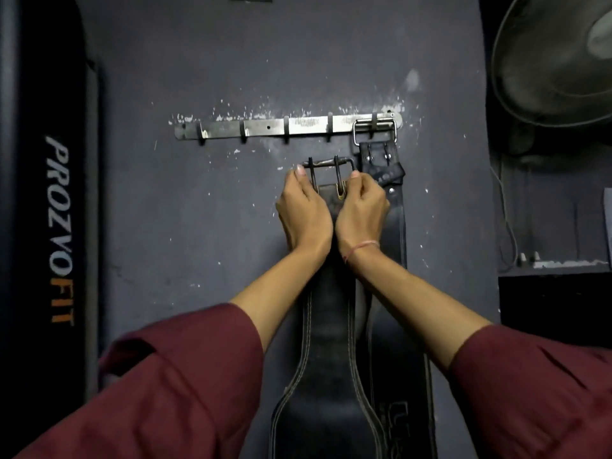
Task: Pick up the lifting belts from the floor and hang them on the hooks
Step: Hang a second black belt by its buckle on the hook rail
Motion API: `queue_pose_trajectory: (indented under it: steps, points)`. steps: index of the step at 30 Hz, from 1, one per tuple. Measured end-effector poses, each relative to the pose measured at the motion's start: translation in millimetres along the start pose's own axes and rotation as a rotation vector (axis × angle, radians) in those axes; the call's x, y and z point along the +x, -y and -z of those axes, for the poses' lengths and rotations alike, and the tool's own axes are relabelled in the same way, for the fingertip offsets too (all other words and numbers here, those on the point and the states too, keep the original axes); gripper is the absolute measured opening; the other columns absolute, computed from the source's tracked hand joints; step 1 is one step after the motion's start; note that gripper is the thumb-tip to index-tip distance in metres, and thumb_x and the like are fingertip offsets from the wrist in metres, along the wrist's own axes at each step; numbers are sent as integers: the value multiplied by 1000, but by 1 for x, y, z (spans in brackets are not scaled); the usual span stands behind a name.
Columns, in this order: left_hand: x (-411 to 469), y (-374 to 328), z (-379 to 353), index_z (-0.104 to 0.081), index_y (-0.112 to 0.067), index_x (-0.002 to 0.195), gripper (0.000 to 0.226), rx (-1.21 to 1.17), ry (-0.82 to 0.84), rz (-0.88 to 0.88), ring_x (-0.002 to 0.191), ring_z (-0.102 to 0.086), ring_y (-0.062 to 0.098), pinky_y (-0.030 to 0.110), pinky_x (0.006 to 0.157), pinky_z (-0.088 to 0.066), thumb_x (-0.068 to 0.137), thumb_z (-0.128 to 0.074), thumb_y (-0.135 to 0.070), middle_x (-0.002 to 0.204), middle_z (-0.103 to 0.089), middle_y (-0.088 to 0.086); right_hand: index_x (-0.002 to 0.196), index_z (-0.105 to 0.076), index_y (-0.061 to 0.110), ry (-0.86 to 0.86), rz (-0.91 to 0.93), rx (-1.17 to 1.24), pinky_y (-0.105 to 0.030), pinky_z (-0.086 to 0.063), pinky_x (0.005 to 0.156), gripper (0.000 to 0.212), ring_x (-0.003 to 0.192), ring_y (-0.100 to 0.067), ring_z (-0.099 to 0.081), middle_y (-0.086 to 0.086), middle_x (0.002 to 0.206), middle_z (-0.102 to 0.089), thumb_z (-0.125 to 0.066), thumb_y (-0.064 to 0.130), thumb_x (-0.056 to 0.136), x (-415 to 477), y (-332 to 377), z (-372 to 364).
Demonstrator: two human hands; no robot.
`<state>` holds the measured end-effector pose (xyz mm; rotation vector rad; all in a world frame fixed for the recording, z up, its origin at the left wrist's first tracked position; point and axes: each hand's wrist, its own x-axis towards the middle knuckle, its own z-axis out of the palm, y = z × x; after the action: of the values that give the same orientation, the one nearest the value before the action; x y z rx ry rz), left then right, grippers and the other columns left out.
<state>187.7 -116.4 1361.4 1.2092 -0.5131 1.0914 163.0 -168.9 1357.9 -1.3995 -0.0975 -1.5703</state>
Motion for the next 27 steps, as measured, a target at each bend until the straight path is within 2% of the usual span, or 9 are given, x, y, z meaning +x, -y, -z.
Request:
queue_pose_trajectory:
  steps: [2,6,9,12,16,18,20,24,27]
  points:
    - [32,-3,-25,-56,-3,83,40,45,-19,-23,78,-55,36,30,62,-23,106,-33,-26,84,-65,21,53,-36,21,-11,-17,17,-29,-21,57,48,60,-19,-40,2,55,-44,-44,19,100,39,0,-16]
    - [85,-11,-63,-63,7,94,43,113,-15,-60,94,-58,39,28,64,-20,106,-34,-23,100,-67,27,49,-37,13,-58,-39,-32,-31,-18,58,47,66,-26,-40,-9,61,-46,-47,17,95,101,5,-39]
    - [112,-8,-81,-66,8,97,45,201,5,-43,100,-59,38,31,67,-26,105,-34,-23,106,-68,26,49,-47,12,-73,-80,-22,-28,-26,57,43,70,-30,-54,-21,76,-64,-48,19,92,126,2,-54]
    - [127,-6,-90,-67,8,98,44,262,32,-17,103,-59,38,30,67,-26,104,-36,-23,109,-67,27,73,-69,1,-73,-111,-47,-28,-24,54,35,82,-32,-59,-22,108,-69,-48,21,93,138,3,-61]
    - [137,1,-98,-68,6,105,40,291,56,65,111,-58,36,33,74,-36,102,-40,-22,120,-65,24,102,-68,-2,-40,-135,-45,-25,-31,64,28,99,-34,-61,-21,112,-67,-47,14,95,147,0,-60]
    - [136,11,-101,-68,7,98,41,283,51,61,103,-62,34,32,69,-34,102,-39,-22,108,-66,24,108,-66,-3,-46,-118,-77,-28,-35,66,29,105,-36,-63,-21,114,-67,-46,13,96,146,-7,-60]
    - [129,19,-100,-68,7,92,45,276,41,35,91,-59,33,30,65,-29,103,-37,-25,96,-67,22,113,-65,-4,-28,-76,-129,-32,-42,71,30,105,-37,-63,-23,113,-67,-45,14,99,140,-11,-59]
    - [112,18,-93,-64,8,101,46,280,38,-19,106,-57,40,37,74,-32,106,-32,-24,112,-66,27,108,-68,-2,15,3,-237,-30,-36,66,32,100,-35,-65,-22,109,-69,-47,21,101,130,-13,-57]
    - [98,20,-82,-63,8,98,48,239,101,-36,107,-57,40,39,83,-38,107,-30,-25,111,-66,27,98,-70,-1,19,34,-275,-33,-37,61,24,80,-26,-63,-18,102,-71,-50,12,98,117,-4,-52]
